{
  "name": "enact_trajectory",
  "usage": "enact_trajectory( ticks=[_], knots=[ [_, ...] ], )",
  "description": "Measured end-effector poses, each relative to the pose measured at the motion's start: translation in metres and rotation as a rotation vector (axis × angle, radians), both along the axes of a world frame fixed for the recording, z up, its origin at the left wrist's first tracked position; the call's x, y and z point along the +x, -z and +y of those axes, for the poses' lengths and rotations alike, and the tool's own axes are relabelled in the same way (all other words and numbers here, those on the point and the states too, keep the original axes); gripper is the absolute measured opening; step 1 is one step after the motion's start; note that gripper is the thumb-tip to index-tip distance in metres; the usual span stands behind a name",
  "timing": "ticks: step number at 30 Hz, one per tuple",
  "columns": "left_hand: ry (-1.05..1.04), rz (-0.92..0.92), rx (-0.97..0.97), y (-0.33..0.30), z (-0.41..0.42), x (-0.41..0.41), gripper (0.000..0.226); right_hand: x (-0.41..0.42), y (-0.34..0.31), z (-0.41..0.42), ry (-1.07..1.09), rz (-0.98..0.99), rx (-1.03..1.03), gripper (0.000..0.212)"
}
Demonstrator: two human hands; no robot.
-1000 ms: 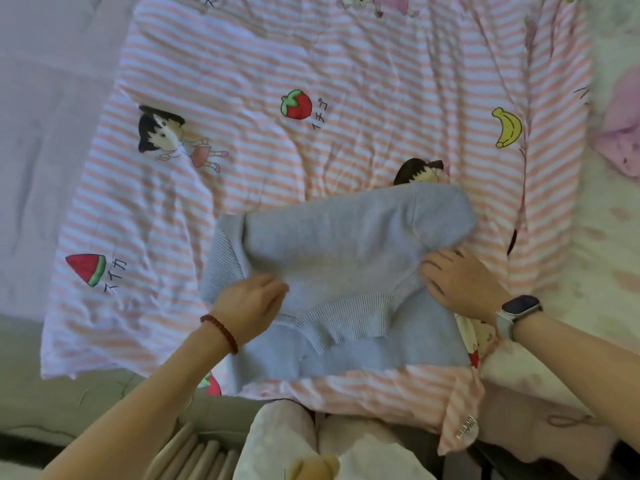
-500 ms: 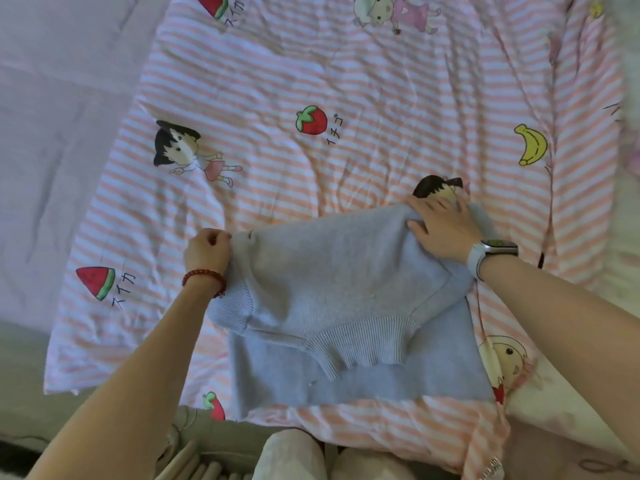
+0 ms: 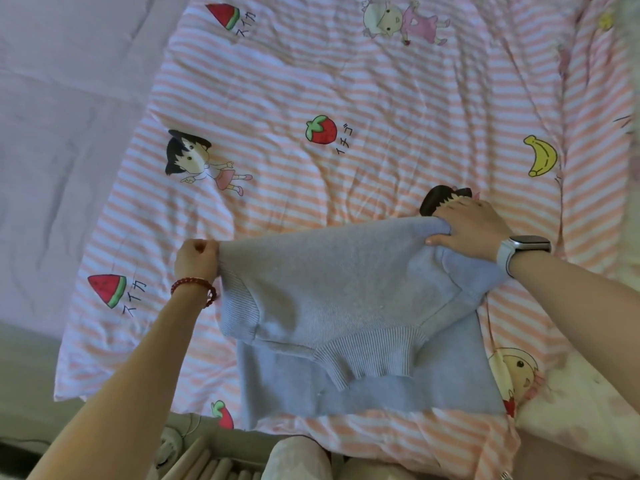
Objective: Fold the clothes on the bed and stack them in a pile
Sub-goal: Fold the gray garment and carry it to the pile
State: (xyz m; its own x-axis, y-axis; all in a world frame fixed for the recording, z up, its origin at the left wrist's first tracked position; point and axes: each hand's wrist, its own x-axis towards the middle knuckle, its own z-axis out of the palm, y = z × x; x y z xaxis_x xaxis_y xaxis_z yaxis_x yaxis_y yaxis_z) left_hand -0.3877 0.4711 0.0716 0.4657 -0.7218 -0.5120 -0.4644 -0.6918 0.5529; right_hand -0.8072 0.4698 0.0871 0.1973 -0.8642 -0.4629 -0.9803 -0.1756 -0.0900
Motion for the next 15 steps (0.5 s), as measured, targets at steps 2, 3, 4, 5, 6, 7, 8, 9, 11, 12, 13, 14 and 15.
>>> enact_trajectory(
  ticks=[2,3,4,5,6,7,8,9,11,12,13,14,15],
  knots=[
    [0.142,-0.129,0.045,0.002,-0.003,0.003,0.027,-0.001,-0.002,-0.002,-0.016,-0.009,0.025,0.037],
    [0.244,-0.191,0.018,0.002,-0.006,0.0,0.03,-0.002,-0.002,-0.004,-0.02,-0.026,0.053,0.032],
    [0.354,-0.212,-0.033,0.0,-0.011,-0.006,0.034,-0.002,-0.003,-0.006,-0.019,-0.049,0.092,0.025],
    [0.481,-0.202,-0.081,-0.001,-0.015,-0.013,0.039,-0.002,-0.005,-0.009,-0.01,-0.08,0.137,0.019],
    [0.636,-0.177,-0.11,-0.002,-0.02,-0.02,0.043,-0.002,-0.006,-0.012,0.005,-0.113,0.177,0.017],
    [0.816,-0.166,-0.089,-0.002,-0.025,-0.027,0.047,-0.003,-0.007,-0.014,0.024,-0.141,0.213,0.018],
    [0.997,-0.185,-0.019,-0.001,-0.029,-0.033,0.053,-0.003,-0.008,-0.016,0.039,-0.149,0.246,0.017],
    [1.148,-0.229,0.079,0.001,-0.033,-0.038,0.058,-0.003,-0.01,-0.017,0.046,-0.141,0.276,0.014],
    [1.282,-0.277,0.245,0.003,-0.04,-0.043,0.065,-0.003,-0.012,-0.018,0.039,-0.106,0.313,0.012],
    [1.294,-0.257,0.282,0.004,-0.044,-0.043,0.065,-0.003,-0.013,-0.019,0.04,-0.092,0.325,0.016],
    [1.293,-0.216,0.293,0.004,-0.047,-0.041,0.061,-0.003,-0.014,-0.02,0.042,-0.08,0.338,0.02],
    [1.285,-0.17,0.289,0.005,-0.049,-0.039,0.054,-0.003,-0.016,-0.022,0.039,-0.065,0.354,0.023],
    [1.274,-0.134,0.284,0.004,-0.049,-0.038,0.046,-0.003,-0.018,-0.023,0.032,-0.054,0.367,0.027]
  ],
)
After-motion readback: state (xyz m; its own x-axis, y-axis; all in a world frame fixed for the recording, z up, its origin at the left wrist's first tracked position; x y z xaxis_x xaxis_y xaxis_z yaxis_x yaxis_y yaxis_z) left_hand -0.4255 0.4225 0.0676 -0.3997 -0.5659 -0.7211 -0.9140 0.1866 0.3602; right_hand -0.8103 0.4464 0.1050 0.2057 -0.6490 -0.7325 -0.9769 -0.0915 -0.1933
